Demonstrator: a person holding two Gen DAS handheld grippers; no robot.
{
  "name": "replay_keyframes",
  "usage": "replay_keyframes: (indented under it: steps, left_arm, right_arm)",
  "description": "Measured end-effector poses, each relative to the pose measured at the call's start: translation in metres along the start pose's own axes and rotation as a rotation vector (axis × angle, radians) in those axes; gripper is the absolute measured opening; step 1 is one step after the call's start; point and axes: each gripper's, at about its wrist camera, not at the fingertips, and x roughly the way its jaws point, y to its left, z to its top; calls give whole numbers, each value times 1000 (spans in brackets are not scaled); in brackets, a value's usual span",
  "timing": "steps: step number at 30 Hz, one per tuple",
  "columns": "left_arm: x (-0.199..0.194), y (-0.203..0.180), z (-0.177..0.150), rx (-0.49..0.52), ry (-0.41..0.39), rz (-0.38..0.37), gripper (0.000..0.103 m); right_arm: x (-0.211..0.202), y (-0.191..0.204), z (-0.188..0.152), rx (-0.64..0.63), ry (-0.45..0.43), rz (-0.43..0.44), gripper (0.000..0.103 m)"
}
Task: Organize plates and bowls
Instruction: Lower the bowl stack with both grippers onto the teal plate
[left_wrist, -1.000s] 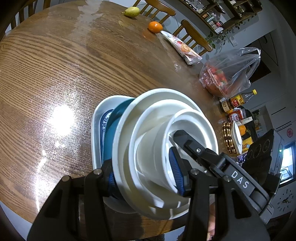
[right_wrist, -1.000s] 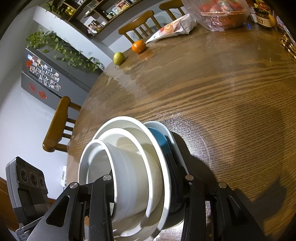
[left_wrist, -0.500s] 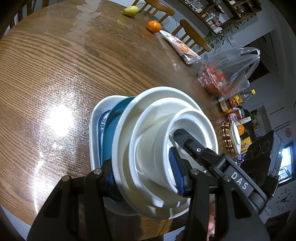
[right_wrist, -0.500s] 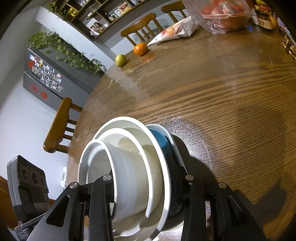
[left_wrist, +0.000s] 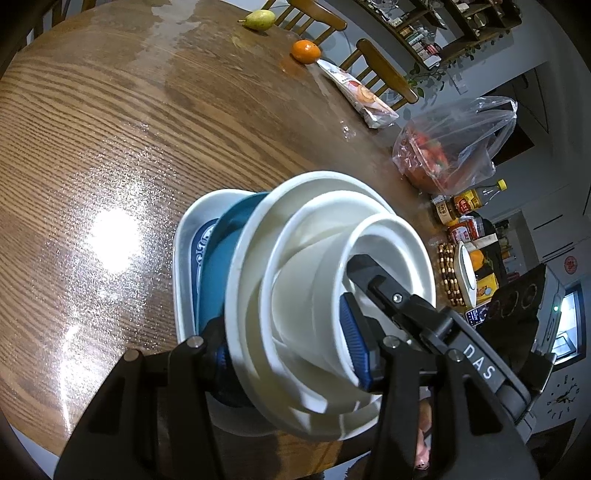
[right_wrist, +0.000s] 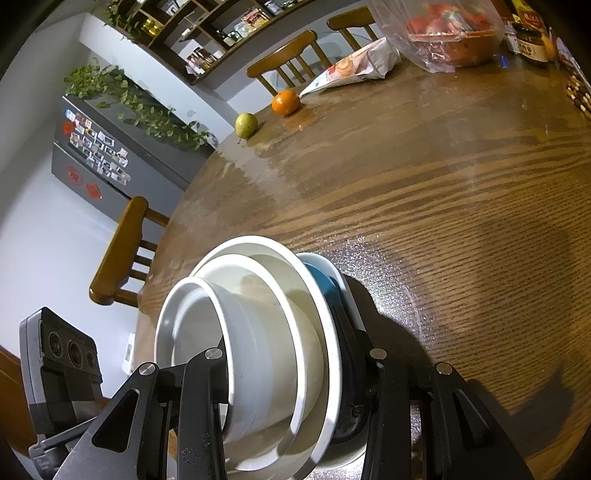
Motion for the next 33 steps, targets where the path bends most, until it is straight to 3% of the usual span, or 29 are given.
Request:
replay_keyframes:
  steps: [23,33]
  left_arm:
    - [0,2,1,7,0,-14,55]
    - [-6,5,-4,20,-94,-71,56]
  right_arm:
    - [0,0,-3,-4,-10,11,41]
    - [-1,1,-5,-16,-16,-7,41]
